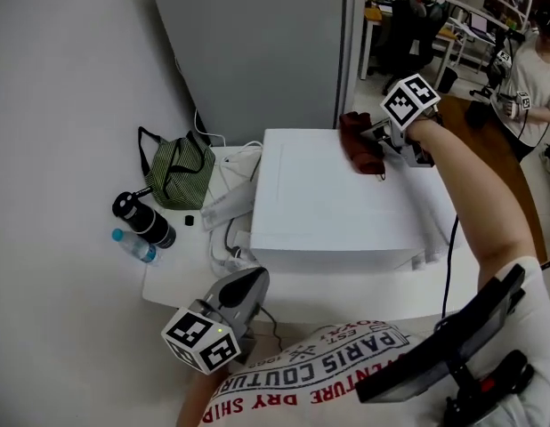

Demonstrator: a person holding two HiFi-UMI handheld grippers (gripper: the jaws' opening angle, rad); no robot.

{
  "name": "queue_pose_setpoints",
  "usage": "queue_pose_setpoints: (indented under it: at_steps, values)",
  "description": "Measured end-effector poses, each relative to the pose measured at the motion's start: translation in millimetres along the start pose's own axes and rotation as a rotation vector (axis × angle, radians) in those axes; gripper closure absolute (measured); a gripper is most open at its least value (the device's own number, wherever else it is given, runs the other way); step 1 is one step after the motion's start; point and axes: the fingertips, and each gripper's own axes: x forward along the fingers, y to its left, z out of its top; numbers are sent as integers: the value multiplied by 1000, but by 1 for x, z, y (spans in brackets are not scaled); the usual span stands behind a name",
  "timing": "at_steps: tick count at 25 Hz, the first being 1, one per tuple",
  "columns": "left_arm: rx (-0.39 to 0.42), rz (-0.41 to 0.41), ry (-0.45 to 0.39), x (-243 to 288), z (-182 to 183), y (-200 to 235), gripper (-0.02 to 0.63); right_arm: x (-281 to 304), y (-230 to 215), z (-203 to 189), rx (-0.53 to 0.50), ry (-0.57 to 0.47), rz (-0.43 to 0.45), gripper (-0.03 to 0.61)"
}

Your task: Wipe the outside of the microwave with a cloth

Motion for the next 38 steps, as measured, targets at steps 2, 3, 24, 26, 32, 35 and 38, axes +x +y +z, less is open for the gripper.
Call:
queue_pose_setpoints:
  at_steps: [2, 3, 24, 26, 32, 35, 38]
  values:
    - [5, -44, 16, 18, 1, -12, 607, -23, -20, -17, 46, -16, -17, 531]
    - [5, -65, 22, 27, 2, -17, 607, -34, -29, -25, 65, -22, -28, 530]
    - [46, -262, 45, 105, 4, -77, 607, -148, -93, -107, 117, -241, -182, 532]
    - [48, -273, 40, 103, 4, -81, 607, -155, -69, -108, 49, -298, -204, 532]
    - [82, -324, 33, 87, 13, -96, 607, -177, 51, -121, -161, -501, -245, 532]
    - [111, -369, 46, 71, 10, -108, 607, -172, 119, -151, -219, -589, -250, 532]
    - [143, -426, 75, 49, -2, -122, 607, -157, 181, -189, -199, -669, -234, 532]
